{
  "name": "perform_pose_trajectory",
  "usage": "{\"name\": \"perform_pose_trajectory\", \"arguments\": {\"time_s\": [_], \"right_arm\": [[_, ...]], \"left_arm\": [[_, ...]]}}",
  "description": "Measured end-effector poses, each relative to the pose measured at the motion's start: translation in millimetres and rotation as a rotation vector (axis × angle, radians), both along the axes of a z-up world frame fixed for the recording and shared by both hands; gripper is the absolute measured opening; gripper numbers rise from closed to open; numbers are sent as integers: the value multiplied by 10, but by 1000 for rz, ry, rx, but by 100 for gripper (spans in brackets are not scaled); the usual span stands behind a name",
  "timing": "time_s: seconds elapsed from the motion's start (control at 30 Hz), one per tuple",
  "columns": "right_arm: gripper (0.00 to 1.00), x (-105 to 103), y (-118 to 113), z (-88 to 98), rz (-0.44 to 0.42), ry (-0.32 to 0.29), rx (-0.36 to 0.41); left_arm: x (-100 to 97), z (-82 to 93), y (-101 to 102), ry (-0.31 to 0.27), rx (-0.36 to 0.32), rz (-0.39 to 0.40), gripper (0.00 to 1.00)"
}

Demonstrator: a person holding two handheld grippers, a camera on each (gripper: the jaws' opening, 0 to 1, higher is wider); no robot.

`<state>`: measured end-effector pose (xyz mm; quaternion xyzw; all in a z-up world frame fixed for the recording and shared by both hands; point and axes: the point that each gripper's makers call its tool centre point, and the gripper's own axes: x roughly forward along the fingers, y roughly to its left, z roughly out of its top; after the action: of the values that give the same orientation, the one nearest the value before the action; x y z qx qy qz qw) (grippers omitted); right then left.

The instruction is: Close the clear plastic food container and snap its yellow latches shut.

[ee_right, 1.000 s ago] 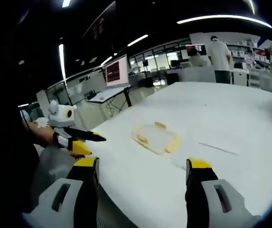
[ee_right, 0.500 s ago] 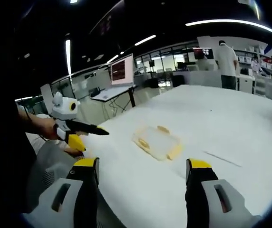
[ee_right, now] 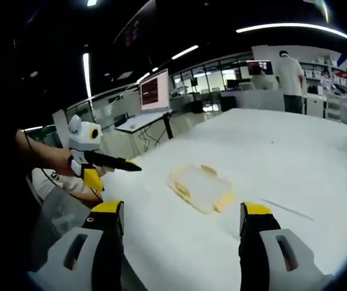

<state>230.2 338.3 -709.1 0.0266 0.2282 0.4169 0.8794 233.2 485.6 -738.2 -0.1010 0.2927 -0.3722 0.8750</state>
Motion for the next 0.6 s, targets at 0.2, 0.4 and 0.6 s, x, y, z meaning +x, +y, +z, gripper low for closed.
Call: {"name": "perform_pose_trajectory", "arguments": {"time_s": [0.2,0.4,0.6], "right_arm": [[85,36,34,-33,18,6,1],[100,79,100,-25,35,24,47],[100,91,186,-28,94,3,-2]], "left_arm": [[75,-39,53,-9,49,-39,99],[168,-80,142,-4,72,-55,99],[278,-52,184,-16,85,-69,99]]}}
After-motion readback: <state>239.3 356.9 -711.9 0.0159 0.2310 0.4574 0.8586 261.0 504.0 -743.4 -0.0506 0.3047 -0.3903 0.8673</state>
